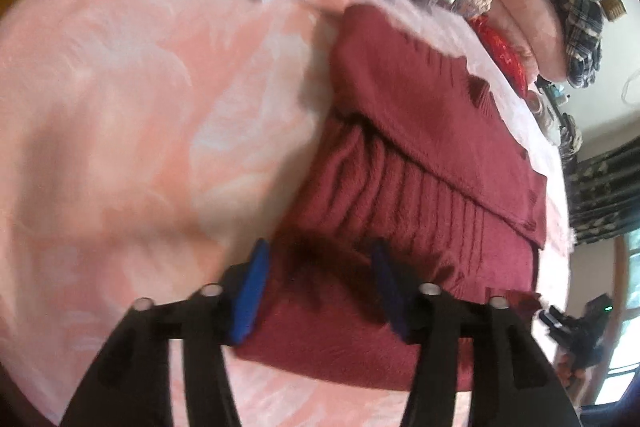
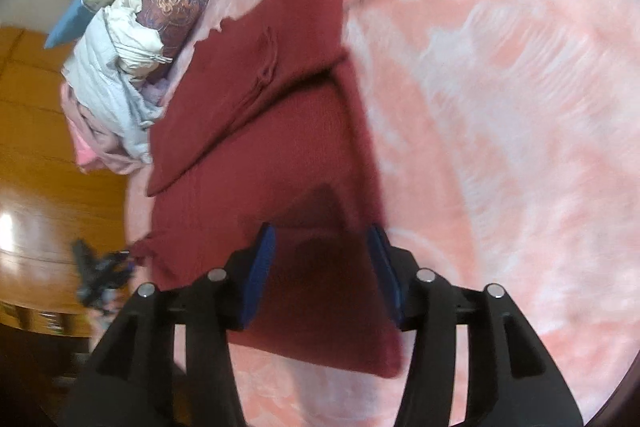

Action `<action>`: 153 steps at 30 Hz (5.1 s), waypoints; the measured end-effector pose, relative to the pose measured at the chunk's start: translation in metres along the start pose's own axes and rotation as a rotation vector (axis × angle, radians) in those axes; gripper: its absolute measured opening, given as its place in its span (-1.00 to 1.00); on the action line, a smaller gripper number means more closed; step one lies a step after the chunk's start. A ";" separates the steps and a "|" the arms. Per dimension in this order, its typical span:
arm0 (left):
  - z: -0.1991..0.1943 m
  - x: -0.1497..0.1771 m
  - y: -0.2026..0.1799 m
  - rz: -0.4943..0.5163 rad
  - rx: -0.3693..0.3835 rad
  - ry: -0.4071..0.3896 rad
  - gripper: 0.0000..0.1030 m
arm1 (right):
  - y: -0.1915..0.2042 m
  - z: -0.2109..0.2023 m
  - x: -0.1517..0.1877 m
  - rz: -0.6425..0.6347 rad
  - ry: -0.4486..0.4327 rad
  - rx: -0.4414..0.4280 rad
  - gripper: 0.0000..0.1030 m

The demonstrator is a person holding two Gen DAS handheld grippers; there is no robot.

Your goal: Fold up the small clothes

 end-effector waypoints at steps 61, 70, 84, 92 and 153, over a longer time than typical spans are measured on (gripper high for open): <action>-0.003 0.035 -0.053 0.415 -0.067 -0.112 -0.80 | 0.056 0.016 0.016 -0.398 0.078 -0.077 -0.90; 0.041 0.041 -0.047 0.422 -0.130 -0.027 -0.72 | 0.042 0.061 0.022 -0.324 0.176 -0.024 -0.74; 0.047 0.045 -0.068 0.516 -0.136 -0.025 -0.85 | 0.051 0.053 0.024 -0.408 0.181 -0.042 -0.87; -0.001 0.022 -0.073 0.485 -0.082 -0.171 -0.88 | 0.060 0.011 -0.006 -0.327 0.047 -0.192 -0.89; 0.074 -0.071 -0.059 0.387 -0.216 -0.157 -0.01 | 0.008 0.069 -0.082 -0.226 0.087 0.024 0.20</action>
Point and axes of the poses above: each gripper's, at about its wrist camera, not at the fingertips, and z roughly the way its jaws point, y to its left, x to its underside, the point moved 5 cm from there along z, roughly the way its jaws point, and after that the axes turned 10 degrees about -y, right-handed, at the moved point
